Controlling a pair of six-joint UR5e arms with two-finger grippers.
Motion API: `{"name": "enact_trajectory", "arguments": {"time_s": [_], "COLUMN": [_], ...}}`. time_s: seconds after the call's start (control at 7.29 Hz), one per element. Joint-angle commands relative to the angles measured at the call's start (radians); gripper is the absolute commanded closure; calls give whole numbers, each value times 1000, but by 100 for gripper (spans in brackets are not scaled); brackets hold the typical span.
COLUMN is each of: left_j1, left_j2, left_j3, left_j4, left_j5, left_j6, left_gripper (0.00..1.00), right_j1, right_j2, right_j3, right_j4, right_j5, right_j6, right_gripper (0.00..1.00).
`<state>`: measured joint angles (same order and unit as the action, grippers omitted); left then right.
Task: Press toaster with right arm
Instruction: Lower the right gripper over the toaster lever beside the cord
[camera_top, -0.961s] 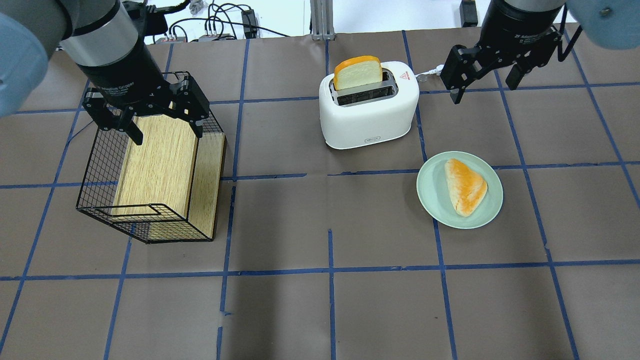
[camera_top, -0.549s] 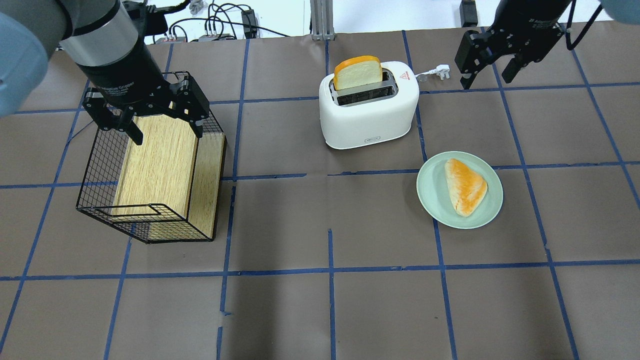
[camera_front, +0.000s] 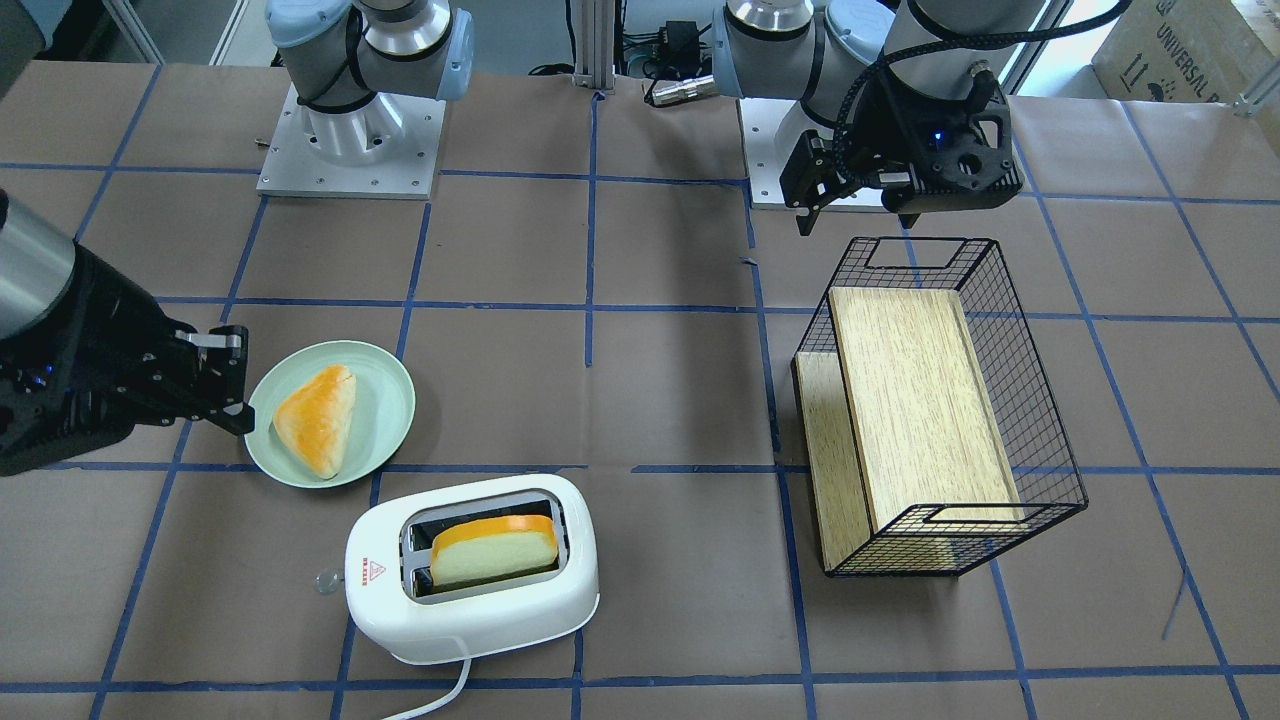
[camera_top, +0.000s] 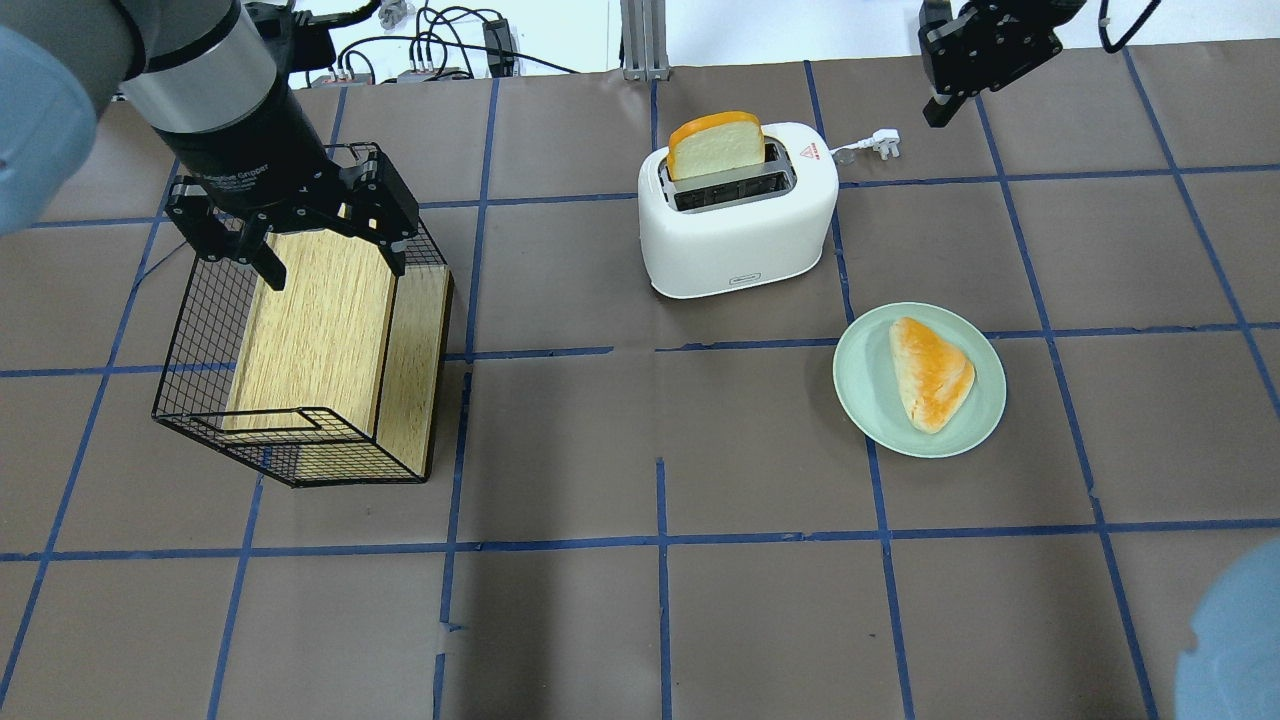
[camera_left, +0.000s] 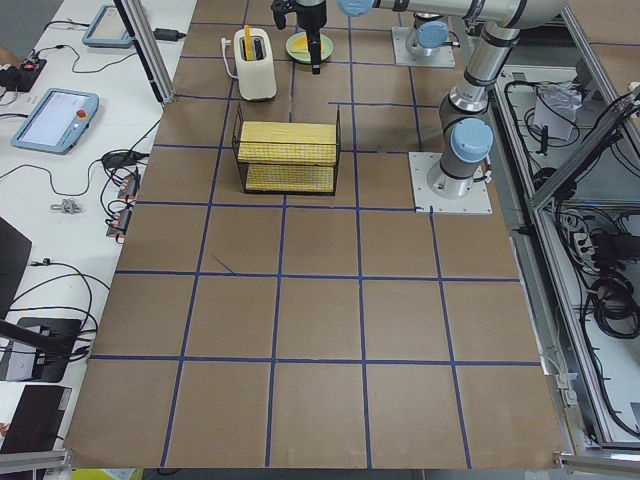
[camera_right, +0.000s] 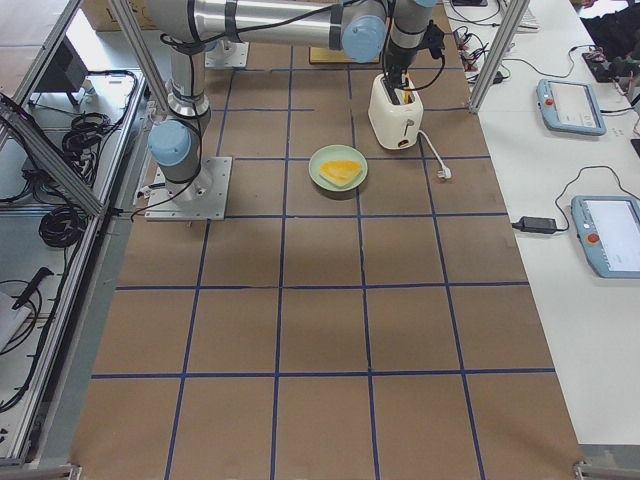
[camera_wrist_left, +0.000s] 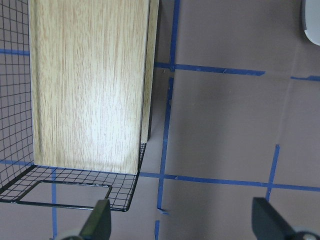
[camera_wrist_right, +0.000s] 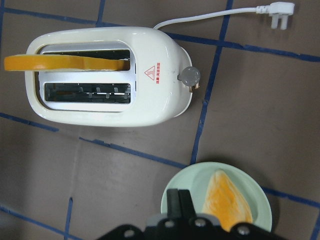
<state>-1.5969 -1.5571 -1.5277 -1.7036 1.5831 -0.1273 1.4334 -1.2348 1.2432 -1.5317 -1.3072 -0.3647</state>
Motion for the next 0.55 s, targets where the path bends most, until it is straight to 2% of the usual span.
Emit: {"name": "enact_trajectory", "arguments": {"time_s": [0.0, 0.41], "left_j1": [0, 0], "left_j2": [0, 0], "left_j3": [1, 0], "left_j4": [1, 1], "left_j5": [0, 0], "left_j6": [0, 0], "left_gripper": [0, 0], "right_j1": [-1, -2], "right_j2": [125, 253], "right_j3": [-56, -151], "right_j4": [-39, -54], "right_j5": [86, 91], "right_j6": [-11, -19], "right_gripper": [98, 97]}}
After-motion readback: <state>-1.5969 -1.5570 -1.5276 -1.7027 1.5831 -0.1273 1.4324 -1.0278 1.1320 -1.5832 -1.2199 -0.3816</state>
